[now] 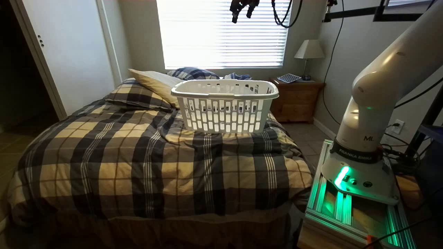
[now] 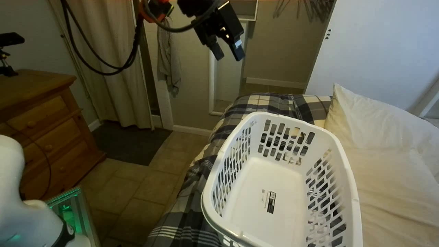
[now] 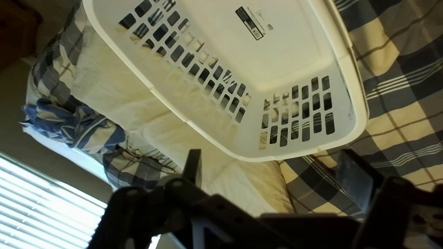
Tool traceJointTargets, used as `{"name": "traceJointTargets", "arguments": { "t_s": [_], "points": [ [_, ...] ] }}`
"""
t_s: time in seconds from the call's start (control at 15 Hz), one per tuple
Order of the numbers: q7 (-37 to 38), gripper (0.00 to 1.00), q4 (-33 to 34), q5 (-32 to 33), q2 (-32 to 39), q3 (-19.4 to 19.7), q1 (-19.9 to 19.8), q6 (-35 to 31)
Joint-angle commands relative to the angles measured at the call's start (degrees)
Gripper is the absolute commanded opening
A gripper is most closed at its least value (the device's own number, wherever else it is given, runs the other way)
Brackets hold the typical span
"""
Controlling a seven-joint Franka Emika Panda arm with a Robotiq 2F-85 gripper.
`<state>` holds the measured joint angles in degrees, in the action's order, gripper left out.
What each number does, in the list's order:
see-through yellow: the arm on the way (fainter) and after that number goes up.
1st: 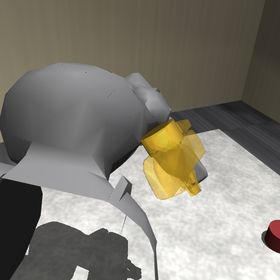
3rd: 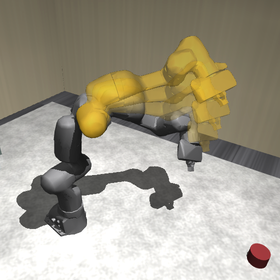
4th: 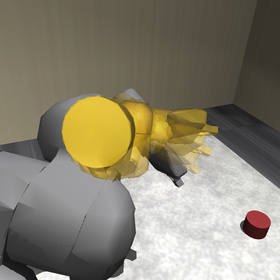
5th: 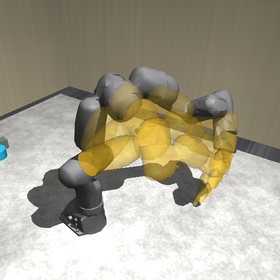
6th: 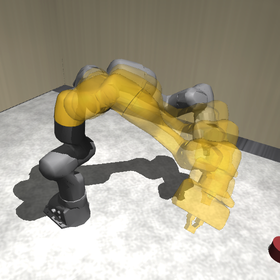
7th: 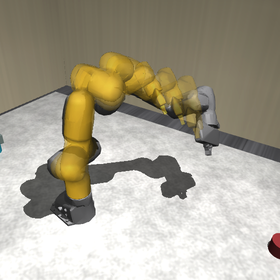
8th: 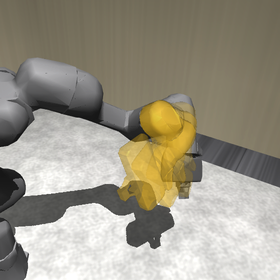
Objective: Place the white basket upright.
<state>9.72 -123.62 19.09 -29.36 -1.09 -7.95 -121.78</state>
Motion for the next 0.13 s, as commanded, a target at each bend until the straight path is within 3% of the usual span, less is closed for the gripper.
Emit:
{"name": "traceJointTargets", "arguments": {
  "t_s": [0.0, 0.07],
  "points": [
    [0.0, 1.0, 0.1, 0.0, 0.1, 0.1, 0.1, 0.1],
    [0.0, 1.0, 0.1, 0.0, 0.1, 0.1, 0.1, 0.1]
  ]
}}
